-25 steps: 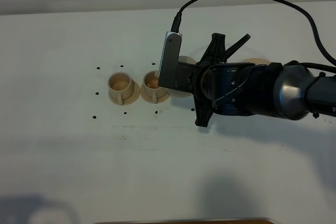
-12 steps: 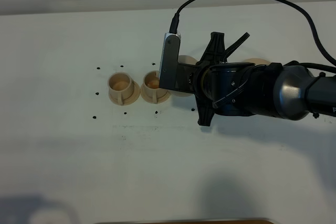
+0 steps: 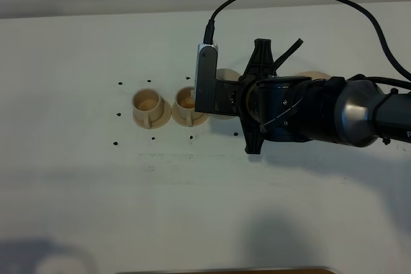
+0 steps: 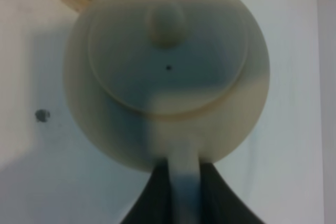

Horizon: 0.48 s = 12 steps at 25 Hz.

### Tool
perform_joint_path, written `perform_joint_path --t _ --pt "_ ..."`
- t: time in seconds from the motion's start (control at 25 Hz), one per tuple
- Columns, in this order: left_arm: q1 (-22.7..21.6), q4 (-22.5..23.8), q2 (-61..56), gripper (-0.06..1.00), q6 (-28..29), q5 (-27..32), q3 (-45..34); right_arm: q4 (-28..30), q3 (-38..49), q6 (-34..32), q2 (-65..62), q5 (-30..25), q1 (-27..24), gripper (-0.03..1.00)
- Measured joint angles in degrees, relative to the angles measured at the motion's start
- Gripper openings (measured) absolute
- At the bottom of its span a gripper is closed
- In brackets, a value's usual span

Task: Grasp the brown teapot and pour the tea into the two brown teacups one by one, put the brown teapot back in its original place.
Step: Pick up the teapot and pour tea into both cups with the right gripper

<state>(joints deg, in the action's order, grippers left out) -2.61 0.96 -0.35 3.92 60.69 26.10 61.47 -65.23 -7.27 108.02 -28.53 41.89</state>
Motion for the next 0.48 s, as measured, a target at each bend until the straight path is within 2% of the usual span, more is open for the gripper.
perform_joint_path --t 0.48 --pt "0.0 0.0 0.0 0.5 0.0 0.0 0.0 0.0 -1.8 1.2 0.5 -0.9 0.0 0.08"
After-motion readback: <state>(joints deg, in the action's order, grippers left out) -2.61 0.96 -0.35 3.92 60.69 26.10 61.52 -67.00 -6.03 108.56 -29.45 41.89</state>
